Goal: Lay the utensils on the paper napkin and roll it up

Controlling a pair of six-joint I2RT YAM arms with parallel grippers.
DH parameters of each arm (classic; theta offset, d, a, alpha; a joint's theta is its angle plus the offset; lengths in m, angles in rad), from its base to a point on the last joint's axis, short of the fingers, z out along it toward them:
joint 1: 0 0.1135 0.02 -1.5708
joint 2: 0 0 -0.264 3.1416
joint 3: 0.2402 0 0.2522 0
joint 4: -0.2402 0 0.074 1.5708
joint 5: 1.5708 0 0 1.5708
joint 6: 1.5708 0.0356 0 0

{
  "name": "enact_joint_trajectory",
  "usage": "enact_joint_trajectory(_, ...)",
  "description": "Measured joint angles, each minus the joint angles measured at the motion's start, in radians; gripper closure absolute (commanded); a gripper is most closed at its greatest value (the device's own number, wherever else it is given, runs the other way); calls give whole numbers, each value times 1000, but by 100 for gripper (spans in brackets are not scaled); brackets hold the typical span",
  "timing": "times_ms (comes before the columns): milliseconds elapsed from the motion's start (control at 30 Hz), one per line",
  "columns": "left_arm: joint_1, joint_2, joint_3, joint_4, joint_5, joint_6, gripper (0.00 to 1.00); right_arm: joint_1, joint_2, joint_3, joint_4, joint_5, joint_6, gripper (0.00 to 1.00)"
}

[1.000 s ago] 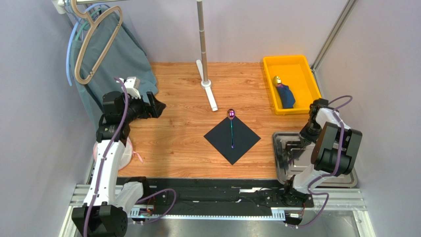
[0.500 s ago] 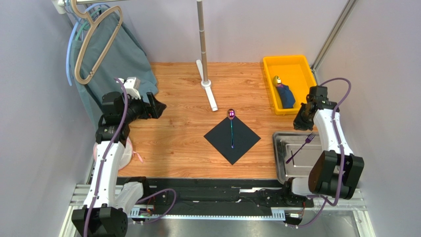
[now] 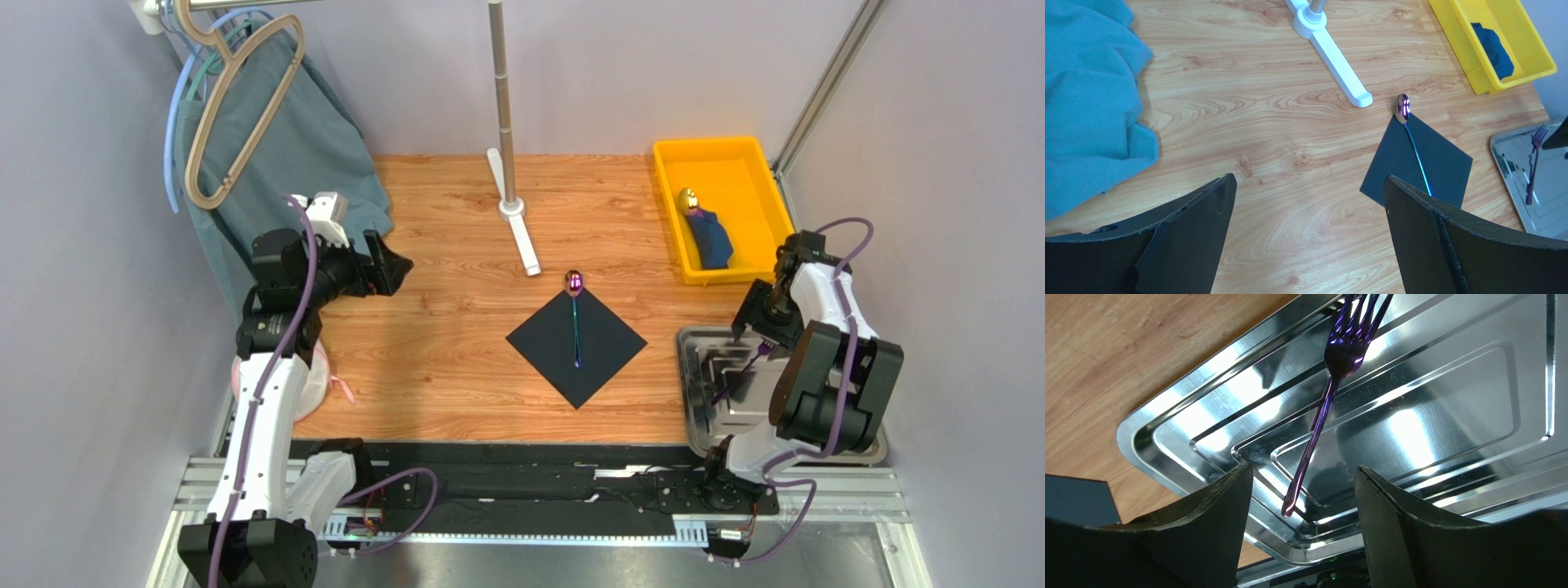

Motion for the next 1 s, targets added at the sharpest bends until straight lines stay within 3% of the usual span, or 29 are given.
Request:
enact_joint_trajectory(233,0,5,0,0,8,0,1,2,135,-24,39,39,-1,34)
enact_joint_trajectory(333,0,6,0,1,11,0,1,2,159,-24,43,47,-1,41)
enact_joint_trajectory(467,0,23,0,10,15,-1,1,2,199,-21,46,50,-3,74)
enact_joint_trajectory(567,0,34,0,12,15,-1,1,8,207,-18,47,21,6,93)
enact_joint_trajectory(633,0,36,0,14,15,-1,1,13,209,-15,44,10,11,98)
enact_joint_trajectory(1000,-1,40,0,13,15,1,1,3,156,-16,35,21,3,100)
